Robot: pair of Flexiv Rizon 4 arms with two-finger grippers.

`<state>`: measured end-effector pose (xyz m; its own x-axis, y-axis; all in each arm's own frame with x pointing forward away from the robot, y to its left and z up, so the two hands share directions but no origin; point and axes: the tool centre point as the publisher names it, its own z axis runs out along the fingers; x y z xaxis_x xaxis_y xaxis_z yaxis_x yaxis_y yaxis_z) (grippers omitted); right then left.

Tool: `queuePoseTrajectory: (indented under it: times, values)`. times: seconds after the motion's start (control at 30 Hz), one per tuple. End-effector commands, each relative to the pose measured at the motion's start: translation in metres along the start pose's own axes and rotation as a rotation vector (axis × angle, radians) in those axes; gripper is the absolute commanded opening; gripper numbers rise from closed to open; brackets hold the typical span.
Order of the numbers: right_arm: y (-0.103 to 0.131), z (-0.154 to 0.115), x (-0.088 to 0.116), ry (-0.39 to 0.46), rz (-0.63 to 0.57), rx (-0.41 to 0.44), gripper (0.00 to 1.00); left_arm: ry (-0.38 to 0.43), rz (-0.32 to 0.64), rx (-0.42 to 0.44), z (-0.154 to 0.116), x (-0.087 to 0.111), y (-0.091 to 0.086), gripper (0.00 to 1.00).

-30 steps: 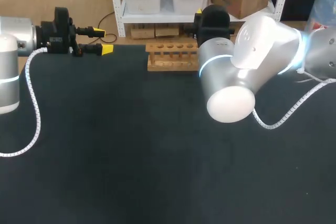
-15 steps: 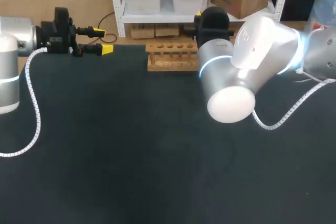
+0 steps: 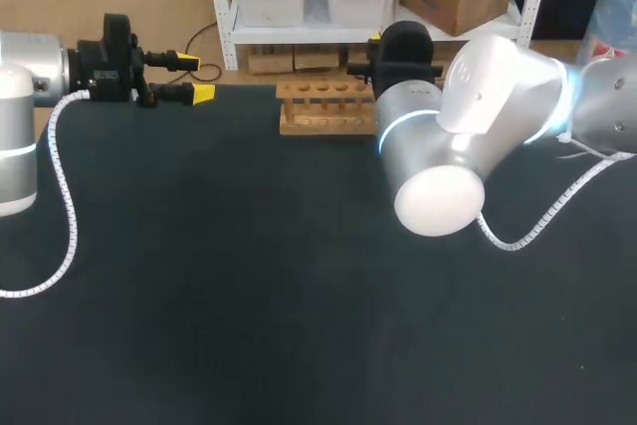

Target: Grasp the test tube, adjust it, and insert it.

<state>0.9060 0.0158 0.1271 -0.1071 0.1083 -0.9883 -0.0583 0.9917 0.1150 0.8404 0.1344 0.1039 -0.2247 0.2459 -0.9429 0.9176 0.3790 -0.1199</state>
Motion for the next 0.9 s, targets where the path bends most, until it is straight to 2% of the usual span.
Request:
queuePoseTrajectory:
  times: [0.03,0.9]
  values:
    - [-0.002,0.005,0.006,-0.001,0.006,-0.119,0.00,-0.005,0.003,-0.004,0.000,0.001,-0.001,1.00]
    - [-0.002,0.003,0.041,0.023,0.063,-0.102,0.00,-0.005,0.003,-0.004,0.000,0.001,-0.001,1.00]
